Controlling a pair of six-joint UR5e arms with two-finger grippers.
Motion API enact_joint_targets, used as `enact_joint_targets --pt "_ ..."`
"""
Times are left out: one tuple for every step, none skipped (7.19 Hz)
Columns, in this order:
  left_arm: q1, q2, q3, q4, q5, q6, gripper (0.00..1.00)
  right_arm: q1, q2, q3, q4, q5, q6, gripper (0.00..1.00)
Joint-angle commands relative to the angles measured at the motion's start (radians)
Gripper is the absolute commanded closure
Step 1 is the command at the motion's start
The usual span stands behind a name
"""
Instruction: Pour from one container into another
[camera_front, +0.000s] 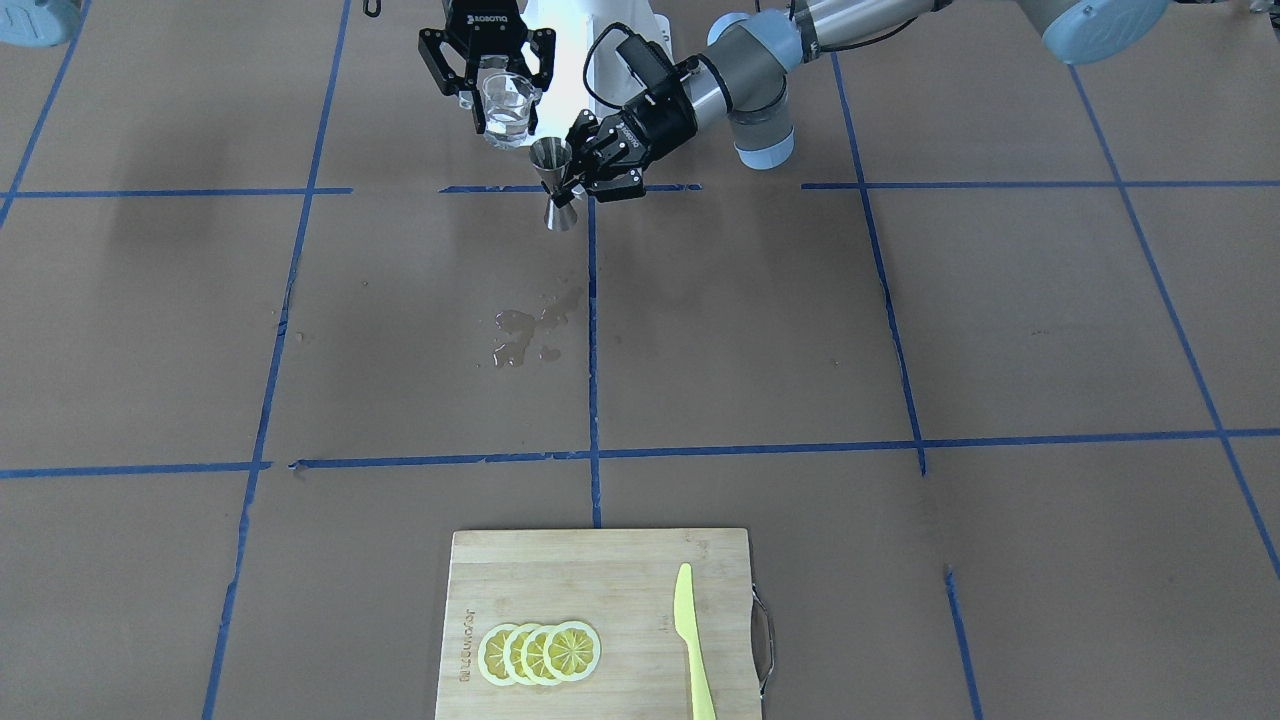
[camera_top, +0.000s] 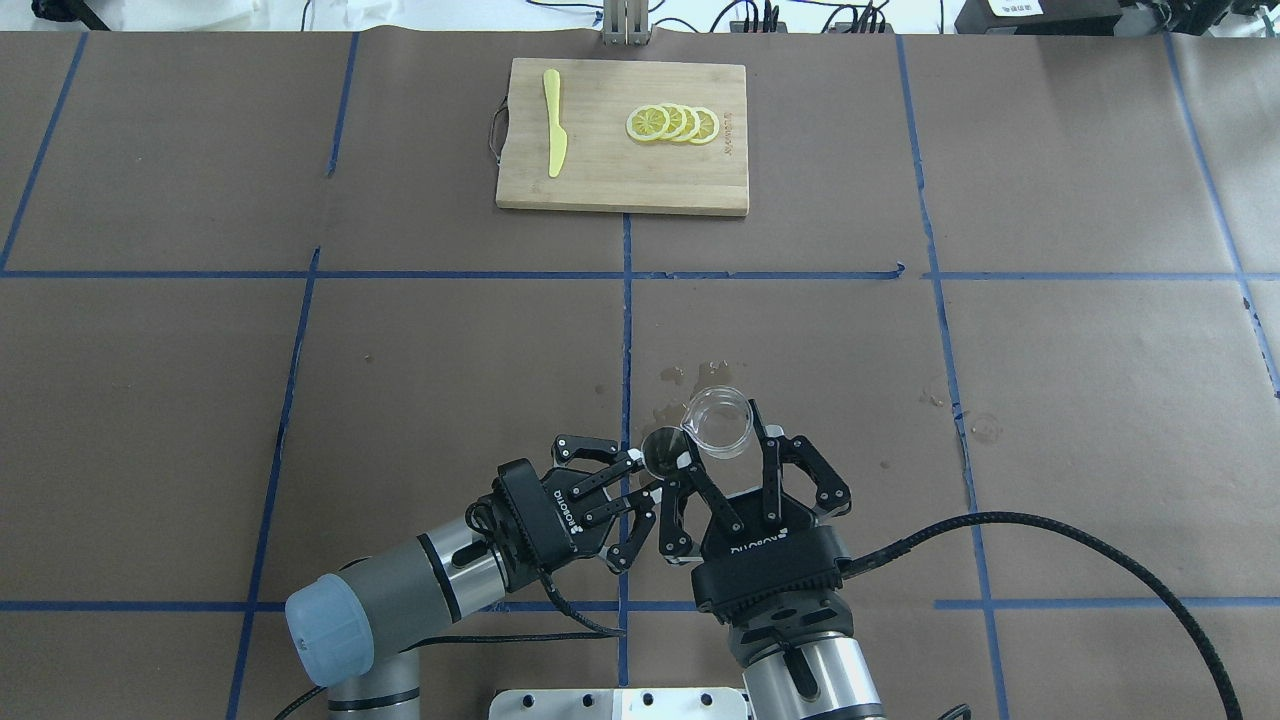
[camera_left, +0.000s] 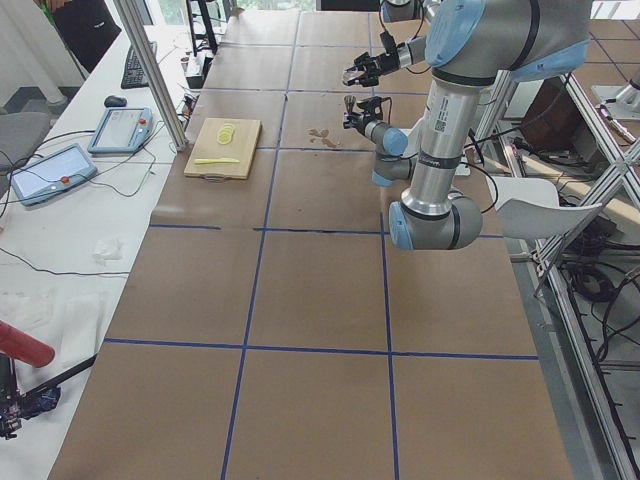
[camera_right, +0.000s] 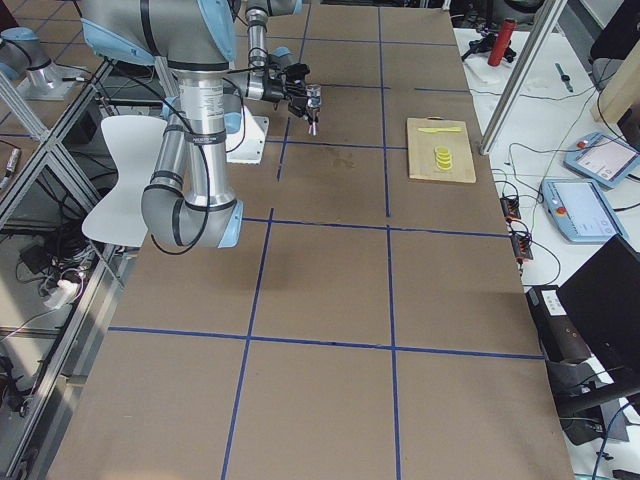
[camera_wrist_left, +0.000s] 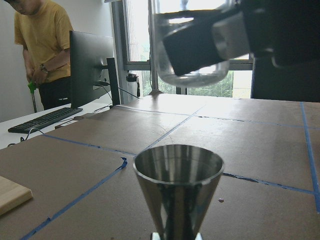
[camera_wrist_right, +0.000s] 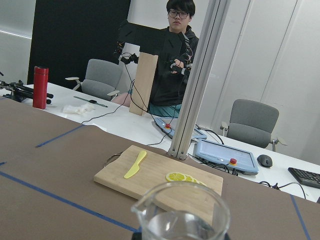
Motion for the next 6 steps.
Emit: enact_joint_targets --pt "0.001 -0.001 0.0 0.0 0.001 0.0 1.0 0.007 0.0 0.003 -0.079 0.0 0.0 1.0" --pt "0.001 -0.001 0.0 0.0 0.001 0.0 1.0 0.009 0.0 0.004 -0.092 0.0 0.0 1.0" --pt "0.001 -0.001 0.0 0.0 0.001 0.0 1.0 0.01 0.0 0.006 -0.139 0.0 0.0 1.0" --pt "0.003 -0.001 0.0 0.0 0.001 0.0 1.0 0.012 0.0 0.006 -0.146 0.0 0.0 1.0" --pt "0.006 -0.002 0.0 0.002 0.001 0.0 1.0 0.018 0.0 0.007 -0.185 -0.002 -0.002 1.0" --pt "0.006 -0.002 0.002 0.002 0.001 0.0 1.0 0.019 0.0 0.014 -0.206 -0.002 -0.002 1.0"
